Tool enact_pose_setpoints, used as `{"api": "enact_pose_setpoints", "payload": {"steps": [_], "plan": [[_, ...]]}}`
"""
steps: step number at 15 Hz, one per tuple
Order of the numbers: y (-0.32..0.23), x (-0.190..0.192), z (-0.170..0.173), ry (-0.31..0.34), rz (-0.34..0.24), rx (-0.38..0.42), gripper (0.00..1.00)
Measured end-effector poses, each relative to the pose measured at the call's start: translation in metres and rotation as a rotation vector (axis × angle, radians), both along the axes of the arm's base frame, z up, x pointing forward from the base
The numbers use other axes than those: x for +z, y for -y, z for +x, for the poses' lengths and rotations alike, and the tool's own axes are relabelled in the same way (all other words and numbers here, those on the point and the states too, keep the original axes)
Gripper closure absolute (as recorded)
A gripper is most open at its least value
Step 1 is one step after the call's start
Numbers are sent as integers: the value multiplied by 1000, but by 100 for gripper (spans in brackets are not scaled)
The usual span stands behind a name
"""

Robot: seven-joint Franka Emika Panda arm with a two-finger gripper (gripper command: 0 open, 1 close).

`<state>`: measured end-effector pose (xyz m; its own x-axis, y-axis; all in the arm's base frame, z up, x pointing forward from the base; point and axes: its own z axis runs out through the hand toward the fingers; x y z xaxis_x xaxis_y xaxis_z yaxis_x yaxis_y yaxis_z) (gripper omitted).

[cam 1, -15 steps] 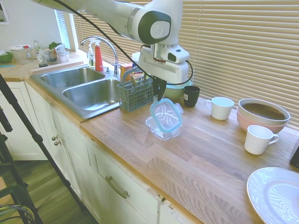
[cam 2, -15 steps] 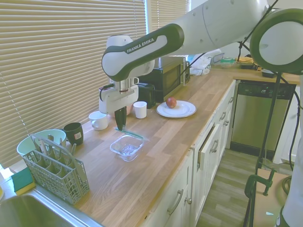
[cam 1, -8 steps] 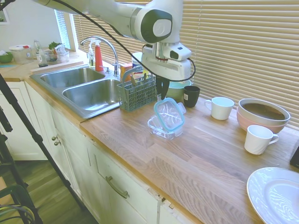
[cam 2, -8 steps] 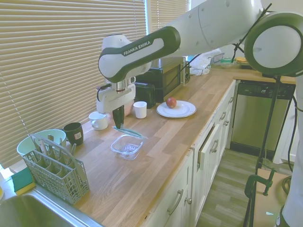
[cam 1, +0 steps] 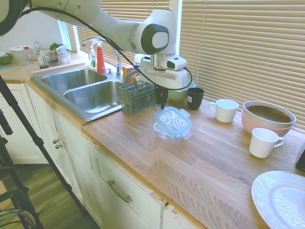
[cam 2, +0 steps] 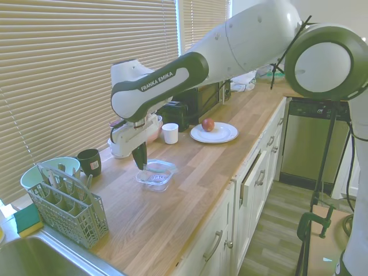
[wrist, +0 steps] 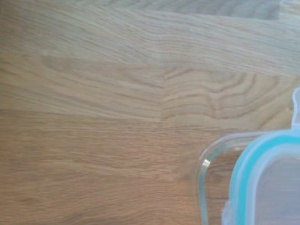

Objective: Cover the lid of the food container

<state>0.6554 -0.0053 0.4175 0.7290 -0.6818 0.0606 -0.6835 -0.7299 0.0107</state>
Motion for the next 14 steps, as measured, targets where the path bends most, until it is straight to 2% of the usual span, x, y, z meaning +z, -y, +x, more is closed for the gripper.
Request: {"api": "enact_pose_setpoints", "payload": {"steps": [7, 12, 14], "plan": [[-21, -33, 2, -13, -119, 64, 100], [-32, -43, -3, 20, -201, 91, 100], [-33, -41, -6, 35, -216, 97, 100]]}}
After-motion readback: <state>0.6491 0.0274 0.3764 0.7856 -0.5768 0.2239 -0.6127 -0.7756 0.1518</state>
